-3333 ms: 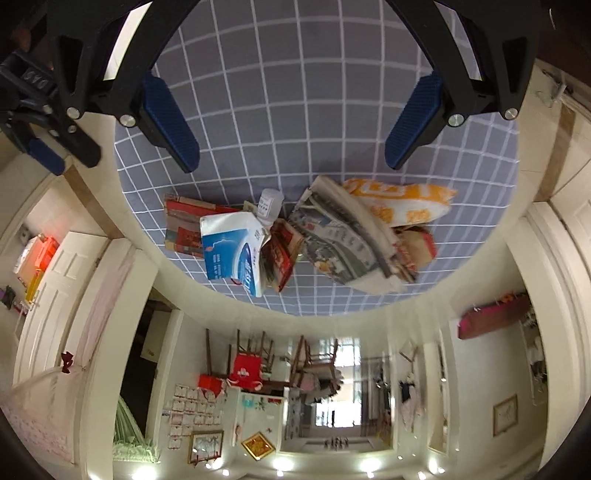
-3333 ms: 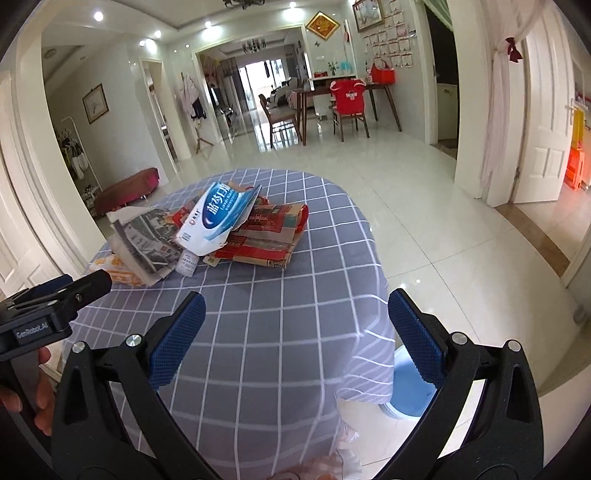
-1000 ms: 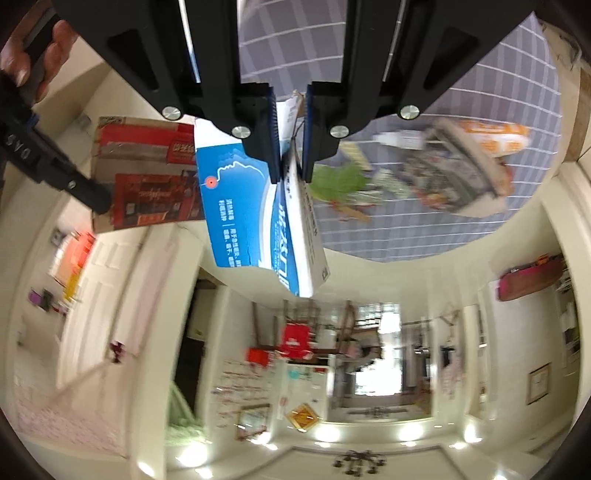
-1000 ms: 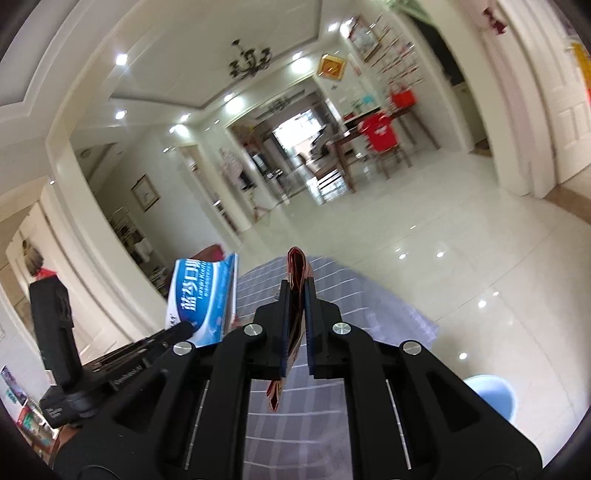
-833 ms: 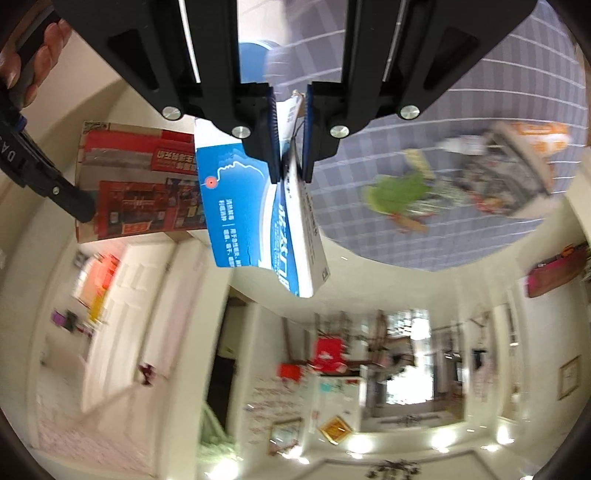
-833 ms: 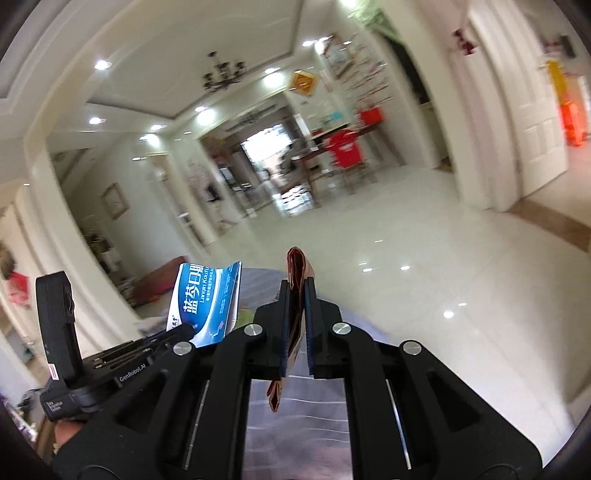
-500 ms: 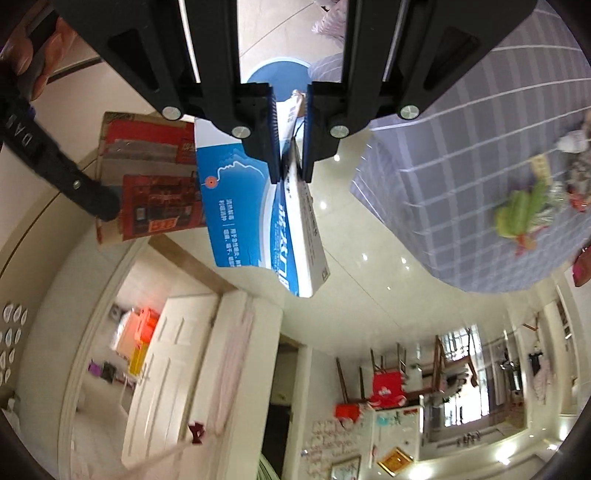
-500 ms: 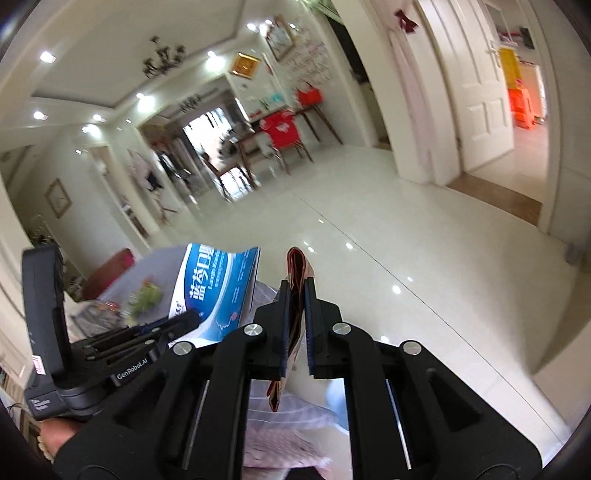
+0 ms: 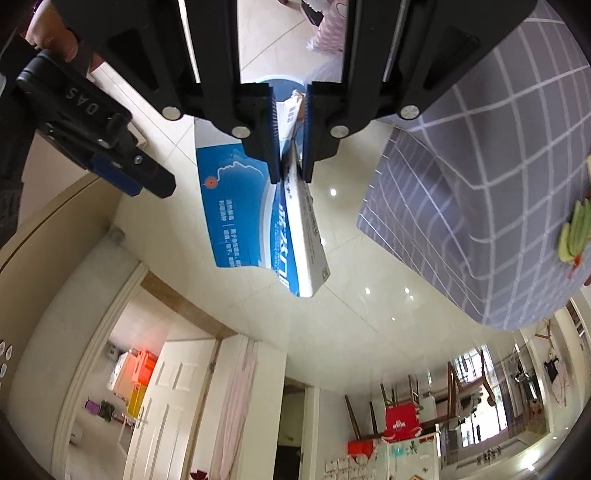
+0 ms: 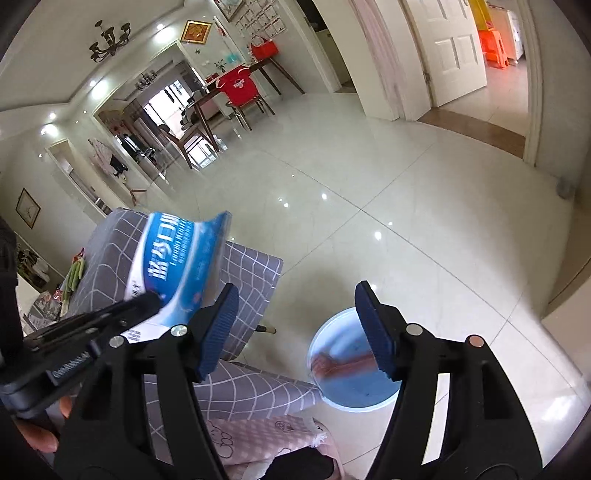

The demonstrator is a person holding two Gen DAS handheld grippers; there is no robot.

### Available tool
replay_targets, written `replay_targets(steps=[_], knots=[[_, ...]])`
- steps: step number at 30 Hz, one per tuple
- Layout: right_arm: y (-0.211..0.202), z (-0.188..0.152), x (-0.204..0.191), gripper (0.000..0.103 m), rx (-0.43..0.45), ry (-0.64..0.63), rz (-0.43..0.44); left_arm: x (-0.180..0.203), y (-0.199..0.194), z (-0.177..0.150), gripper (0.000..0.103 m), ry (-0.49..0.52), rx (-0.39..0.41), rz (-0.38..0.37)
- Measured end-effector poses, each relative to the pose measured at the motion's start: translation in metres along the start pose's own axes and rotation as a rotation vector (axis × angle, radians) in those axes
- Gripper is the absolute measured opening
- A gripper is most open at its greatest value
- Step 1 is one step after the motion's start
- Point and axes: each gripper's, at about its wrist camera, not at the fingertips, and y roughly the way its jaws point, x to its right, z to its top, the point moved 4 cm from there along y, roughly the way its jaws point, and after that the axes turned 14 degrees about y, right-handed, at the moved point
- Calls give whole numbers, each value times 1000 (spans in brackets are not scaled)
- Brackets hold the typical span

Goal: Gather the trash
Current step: 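Carry both boxes over the blue bin and open both tools to drop them, then return both tools to the table and close the left on the white bottle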

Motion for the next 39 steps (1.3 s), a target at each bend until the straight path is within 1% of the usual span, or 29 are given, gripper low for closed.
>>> replay_targets(steps=[3,7,11,17,18,19,20,21,22,25,29,33,39], knots=[[-6,0,4,68,22,-1,-16,3,12,-3,11,-1,-19,-12],[-17,2,2,70,49,11,-22,8,17,-6,11,6,-29,-21],[-32,2,-9,70,85,21,-24,6,18,-6,11,10,-28,-30],[-50,7,-10,71,149,38,-25,7,14,0,13,3,-8,-53],[-54,9,-9,72,163,44,-25,7,13,3,25,-3,-3,-71],[-56,9,-8,72,168,52,-22,9,12,4,43,-7,-10,-84],[-58,10,-7,72,170,59,-17,9,12,4,79,-11,-17,-85],[-60,11,-6,73,169,70,-11,8,10,5,84,-17,-9,-70],[-61,11,-5,73,166,78,-8,7,4,5,84,-20,15,-57],[-63,10,-6,73,155,83,-10,8,-2,5,84,-20,9,-51],[-66,5,-14,73,141,78,0,5,-19,3,84,-19,31,-25],[-72,-1,-28,73,136,54,15,1,-41,-1,84,-28,65,3],[-80,-8,-61,73,126,11,49,-24,-87,-12,84,-39,124,86]])
